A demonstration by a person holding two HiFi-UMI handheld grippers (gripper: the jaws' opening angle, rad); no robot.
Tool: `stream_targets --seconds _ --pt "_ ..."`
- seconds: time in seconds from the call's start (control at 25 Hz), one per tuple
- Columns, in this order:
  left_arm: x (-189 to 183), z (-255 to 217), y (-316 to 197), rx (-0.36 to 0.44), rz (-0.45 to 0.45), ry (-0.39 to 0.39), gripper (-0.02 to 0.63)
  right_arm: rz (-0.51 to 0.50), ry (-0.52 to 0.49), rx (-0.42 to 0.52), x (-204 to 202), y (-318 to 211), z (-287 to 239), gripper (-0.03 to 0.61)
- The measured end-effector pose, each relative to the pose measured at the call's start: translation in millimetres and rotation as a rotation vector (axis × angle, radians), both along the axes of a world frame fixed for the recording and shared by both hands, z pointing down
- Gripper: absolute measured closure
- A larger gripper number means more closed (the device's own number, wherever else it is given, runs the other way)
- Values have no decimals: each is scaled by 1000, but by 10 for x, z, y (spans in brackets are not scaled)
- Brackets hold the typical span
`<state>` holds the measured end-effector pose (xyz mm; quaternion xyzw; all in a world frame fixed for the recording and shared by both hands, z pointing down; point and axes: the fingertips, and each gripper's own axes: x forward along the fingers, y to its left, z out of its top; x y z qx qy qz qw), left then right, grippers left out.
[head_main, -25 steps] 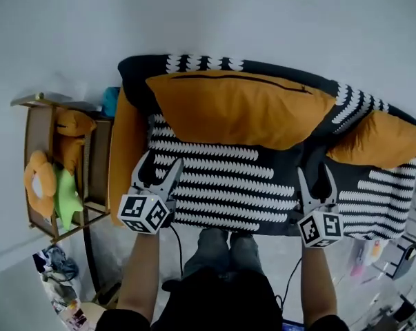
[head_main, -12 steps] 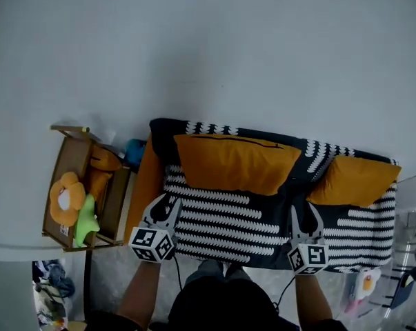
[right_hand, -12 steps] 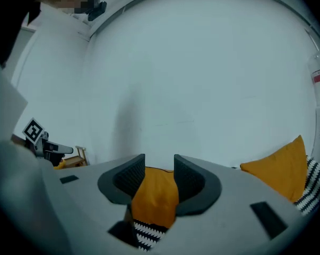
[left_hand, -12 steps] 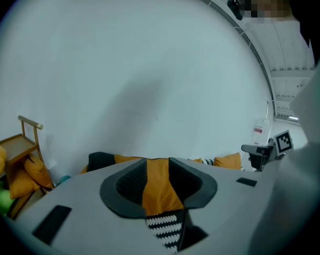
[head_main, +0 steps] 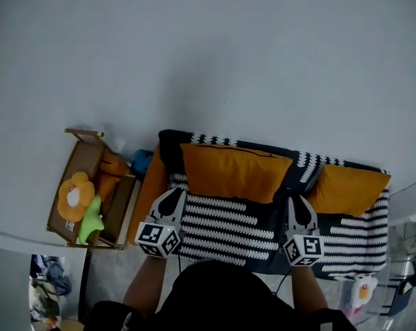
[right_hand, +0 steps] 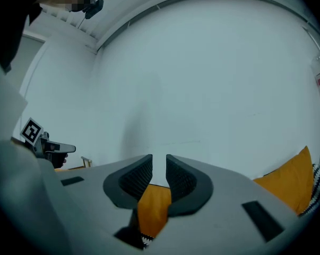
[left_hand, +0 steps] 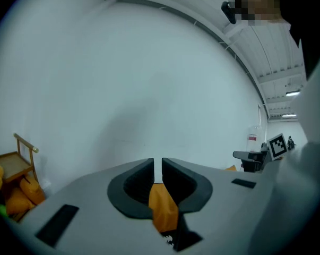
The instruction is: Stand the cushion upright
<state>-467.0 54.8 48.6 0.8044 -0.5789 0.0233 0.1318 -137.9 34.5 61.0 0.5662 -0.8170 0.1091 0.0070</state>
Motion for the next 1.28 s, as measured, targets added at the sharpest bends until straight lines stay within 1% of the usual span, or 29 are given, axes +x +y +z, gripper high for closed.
stream_targets --seconds 0.12,0.28,0.36,0.68,1.0,1.28 --pt "52 -154 -48 45 9 8 557 10 -19 19 -5 -30 -101 500" --pt "106 -260 -115 73 42 6 557 11 -12 42 -20 -78 -178 529" --pt "121 -259 -137 72 55 10 557 12 -16 43 -36 -90 -182 543" --pt "116 -234 -276 64 79 6 557 27 -45 15 -95 -186 -123 546" --pt "23 -170 -362 48 76 12 557 -11 -23 6 -301 -318 -68 548" --pt "-117 -148 -438 40 74 11 557 -23 -20 -5 -459 -439 -15 548"
